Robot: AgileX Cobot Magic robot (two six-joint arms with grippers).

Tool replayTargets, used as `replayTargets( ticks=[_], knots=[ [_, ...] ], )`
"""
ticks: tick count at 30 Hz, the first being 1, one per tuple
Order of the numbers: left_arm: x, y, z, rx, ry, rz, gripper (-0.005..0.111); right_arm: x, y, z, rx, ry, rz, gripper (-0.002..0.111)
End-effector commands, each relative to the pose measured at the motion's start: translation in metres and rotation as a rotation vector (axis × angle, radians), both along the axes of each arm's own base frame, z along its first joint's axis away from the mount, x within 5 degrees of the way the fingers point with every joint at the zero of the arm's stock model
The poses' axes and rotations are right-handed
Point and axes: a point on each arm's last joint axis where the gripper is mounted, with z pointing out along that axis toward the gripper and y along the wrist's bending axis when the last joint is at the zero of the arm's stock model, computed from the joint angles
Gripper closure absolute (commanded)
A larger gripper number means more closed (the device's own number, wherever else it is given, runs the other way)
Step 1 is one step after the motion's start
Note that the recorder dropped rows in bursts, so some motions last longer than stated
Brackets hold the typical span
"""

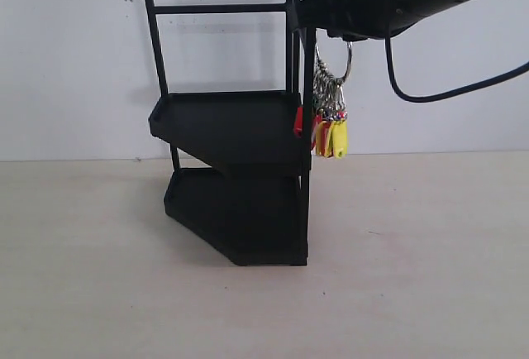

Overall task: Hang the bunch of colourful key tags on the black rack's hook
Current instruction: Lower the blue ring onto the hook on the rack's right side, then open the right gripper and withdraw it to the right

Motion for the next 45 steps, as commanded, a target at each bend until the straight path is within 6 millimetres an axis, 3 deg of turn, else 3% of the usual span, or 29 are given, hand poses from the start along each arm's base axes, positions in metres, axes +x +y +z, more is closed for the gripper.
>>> replayTargets(
  ticks=[1, 3, 13, 21, 25, 27, 29, 33, 34, 39, 45],
  knots=[
    [0.000, 0.000, 0.001, 0.008, -0.011, 0.000, 0.102, 0.001, 0.000, 0.002, 0.013, -0.021, 0.007, 0.062],
    [0.000, 0.000, 0.001, 0.008, -0.011, 0.000, 0.102, 0.001, 0.000, 0.002, 0.019, -0.018, 0.004, 0.051],
    [0.000, 0.000, 0.001, 0.008, -0.011, 0.000, 0.102, -0.008, -0.004, 0.011, 0.028, -0.010, -0.012, 0.052],
    [0.000, 0.000, 0.001, 0.008, -0.011, 0.000, 0.102, -0.047, -0.025, 0.035, -0.053, 0.076, -0.050, 0.052],
    [0.000, 0.000, 0.001, 0.008, -0.011, 0.000, 0.102, -0.081, -0.037, 0.032, -0.055, 0.057, -0.042, 0.052],
    [0.000, 0.000, 0.001, 0.008, -0.011, 0.000, 0.102, -0.099, -0.042, 0.021, -0.042, 0.025, -0.022, 0.055],
    [0.000, 0.000, 0.001, 0.008, -0.011, 0.000, 0.102, -0.118, -0.049, 0.005, -0.042, 0.031, -0.014, 0.066],
    [0.000, 0.000, 0.001, 0.008, -0.011, 0.000, 0.102, -0.149, -0.060, -0.014, -0.019, 0.039, -0.011, 0.095],
    [0.000, 0.000, 0.001, 0.008, -0.011, 0.000, 0.102, -0.158, -0.061, -0.016, 0.022, 0.046, -0.010, 0.106],
    [0.000, 0.000, 0.001, 0.008, -0.011, 0.000, 0.102, -0.182, -0.060, -0.021, 0.293, 0.179, -0.044, 0.108],
    [0.000, 0.000, 0.001, 0.008, -0.011, 0.000, 0.102, -0.181, -0.059, -0.019, 0.317, 0.166, -0.043, 0.108]
  ],
)
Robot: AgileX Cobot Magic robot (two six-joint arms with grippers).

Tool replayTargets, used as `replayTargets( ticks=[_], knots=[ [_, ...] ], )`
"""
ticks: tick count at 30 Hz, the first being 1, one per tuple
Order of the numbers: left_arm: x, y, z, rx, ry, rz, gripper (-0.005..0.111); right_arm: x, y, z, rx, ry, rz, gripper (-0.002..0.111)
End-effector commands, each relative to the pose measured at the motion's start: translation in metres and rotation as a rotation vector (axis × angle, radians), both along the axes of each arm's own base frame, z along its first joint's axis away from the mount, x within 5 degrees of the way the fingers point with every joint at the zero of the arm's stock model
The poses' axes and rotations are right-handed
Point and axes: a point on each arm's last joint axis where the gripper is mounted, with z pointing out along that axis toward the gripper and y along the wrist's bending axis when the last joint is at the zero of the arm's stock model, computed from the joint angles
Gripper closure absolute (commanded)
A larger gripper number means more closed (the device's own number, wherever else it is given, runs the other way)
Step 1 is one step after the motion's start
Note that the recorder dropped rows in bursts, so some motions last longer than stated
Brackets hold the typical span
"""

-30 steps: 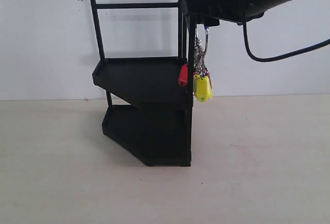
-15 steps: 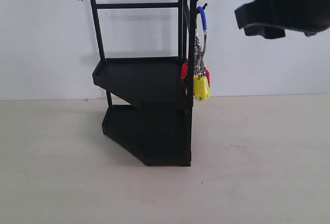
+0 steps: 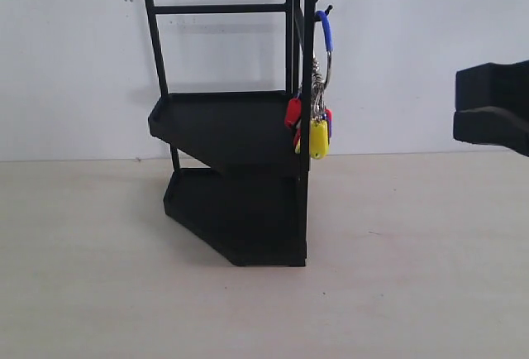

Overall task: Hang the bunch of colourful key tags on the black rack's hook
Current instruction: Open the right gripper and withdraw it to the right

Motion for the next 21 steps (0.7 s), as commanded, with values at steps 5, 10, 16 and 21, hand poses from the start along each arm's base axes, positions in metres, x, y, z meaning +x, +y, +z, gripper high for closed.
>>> replayTargets(
  ticks=[5, 10, 16, 21],
  knots=[
    [0.000, 0.000, 0.001, 0.008, -0.011, 0.000, 0.102, -0.001, 0.000, 0.001, 0.017, -0.008, -0.004, 0.108],
    [0.000, 0.000, 0.001, 0.008, -0.011, 0.000, 0.102, -0.001, 0.000, 0.001, 0.017, -0.008, -0.004, 0.108],
    [0.000, 0.000, 0.001, 0.008, -0.011, 0.000, 0.102, -0.005, -0.002, 0.004, 0.023, -0.023, -0.004, 0.108],
    [0.000, 0.000, 0.001, 0.008, -0.011, 0.000, 0.102, -0.016, -0.009, 0.012, -0.064, -0.106, 0.019, 0.108]
  ],
)
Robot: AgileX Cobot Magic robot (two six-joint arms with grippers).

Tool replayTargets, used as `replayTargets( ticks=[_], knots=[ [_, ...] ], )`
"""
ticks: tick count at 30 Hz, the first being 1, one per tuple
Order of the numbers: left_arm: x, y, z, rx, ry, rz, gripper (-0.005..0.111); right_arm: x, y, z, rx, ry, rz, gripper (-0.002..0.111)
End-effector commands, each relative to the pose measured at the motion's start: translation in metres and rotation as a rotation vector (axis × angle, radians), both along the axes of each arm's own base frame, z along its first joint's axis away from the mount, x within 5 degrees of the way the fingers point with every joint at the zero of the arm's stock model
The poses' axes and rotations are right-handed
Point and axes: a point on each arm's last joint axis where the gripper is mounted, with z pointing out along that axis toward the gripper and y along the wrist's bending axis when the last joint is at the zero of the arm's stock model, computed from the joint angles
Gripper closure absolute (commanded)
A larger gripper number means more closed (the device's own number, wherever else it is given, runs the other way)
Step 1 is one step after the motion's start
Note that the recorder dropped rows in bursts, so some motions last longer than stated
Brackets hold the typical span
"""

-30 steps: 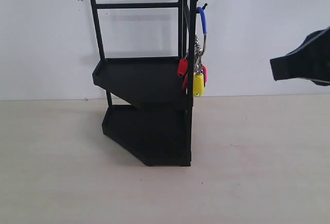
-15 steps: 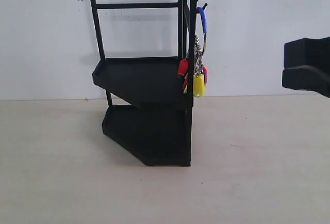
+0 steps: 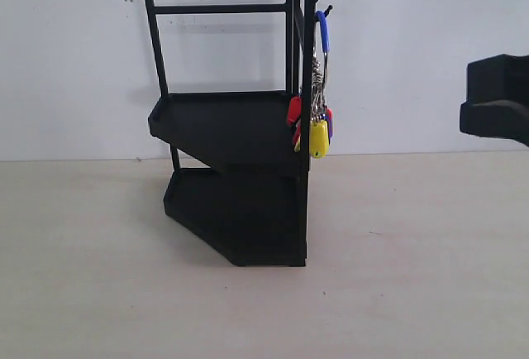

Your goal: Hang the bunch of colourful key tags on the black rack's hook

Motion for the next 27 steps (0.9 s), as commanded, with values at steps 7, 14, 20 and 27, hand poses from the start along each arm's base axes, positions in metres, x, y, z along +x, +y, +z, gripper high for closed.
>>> replayTargets(
  ticks=[7, 14, 20, 27],
  knots=[
    [0.000, 0.000, 0.001, 0.008, -0.011, 0.000, 0.102, -0.039, -0.017, -0.018, 0.018, -0.232, 0.012, 0.108],
    [0.000, 0.000, 0.001, 0.008, -0.011, 0.000, 0.102, -0.079, -0.030, -0.079, 0.114, -0.327, 0.006, 0.108],
    [0.000, 0.000, 0.001, 0.008, -0.011, 0.000, 0.102, -0.102, -0.039, -0.109, 0.163, -0.461, 0.004, 0.108],
    [0.000, 0.000, 0.001, 0.008, -0.011, 0.000, 0.102, -0.111, -0.048, -0.138, 0.185, -0.517, -0.070, 0.108]
  ],
)
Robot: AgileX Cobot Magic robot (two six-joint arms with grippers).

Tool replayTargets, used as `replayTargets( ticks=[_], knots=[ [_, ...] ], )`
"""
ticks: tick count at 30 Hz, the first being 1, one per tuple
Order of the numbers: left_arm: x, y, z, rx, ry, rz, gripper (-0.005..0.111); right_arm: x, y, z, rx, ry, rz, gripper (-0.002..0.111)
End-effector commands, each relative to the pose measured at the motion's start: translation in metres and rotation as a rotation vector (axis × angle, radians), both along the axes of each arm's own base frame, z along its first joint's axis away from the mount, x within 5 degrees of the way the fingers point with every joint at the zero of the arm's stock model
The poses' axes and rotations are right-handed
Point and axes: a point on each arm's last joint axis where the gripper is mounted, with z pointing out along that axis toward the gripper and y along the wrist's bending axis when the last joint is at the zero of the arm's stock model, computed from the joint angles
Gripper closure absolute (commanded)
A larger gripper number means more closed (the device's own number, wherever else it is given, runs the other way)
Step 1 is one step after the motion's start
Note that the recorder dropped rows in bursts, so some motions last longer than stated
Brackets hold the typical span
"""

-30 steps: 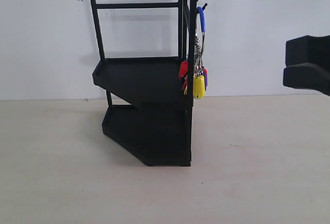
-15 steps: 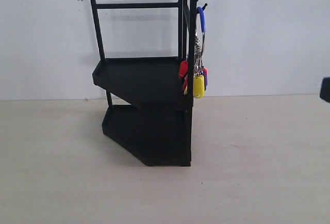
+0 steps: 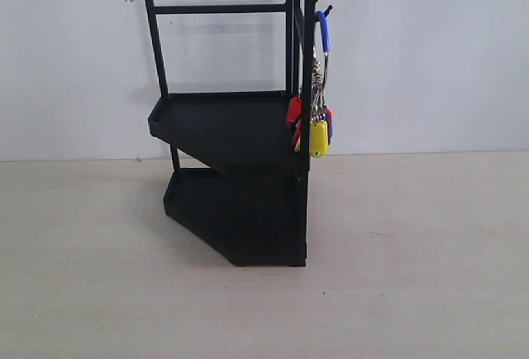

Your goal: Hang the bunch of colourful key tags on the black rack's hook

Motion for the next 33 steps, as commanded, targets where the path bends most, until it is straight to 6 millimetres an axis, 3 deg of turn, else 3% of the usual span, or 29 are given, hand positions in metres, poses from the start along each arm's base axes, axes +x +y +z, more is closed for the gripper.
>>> replayTargets(
  ticks=[1, 5, 19, 28, 33],
  knots=[
    [0.000, 0.000, 0.001, 0.008, -0.011, 0.000, 0.102, -0.003, -0.006, -0.017, 0.038, -0.036, -0.075, 0.108],
    [0.000, 0.000, 0.001, 0.008, -0.011, 0.000, 0.102, -0.004, -0.010, -0.028, 0.083, -0.053, -0.136, 0.108],
    [0.000, 0.000, 0.001, 0.008, -0.011, 0.000, 0.102, -0.007, -0.011, -0.061, -0.094, 0.273, -0.145, 0.108],
    [0.000, 0.000, 0.001, 0.008, -0.011, 0.000, 0.102, -0.006, -0.011, -0.060, -0.268, 0.218, -0.125, 0.108],
    [0.000, 0.000, 0.001, 0.008, -0.011, 0.000, 0.102, -0.007, -0.011, -0.061, -0.271, 0.226, -0.124, 0.108]
  ],
)
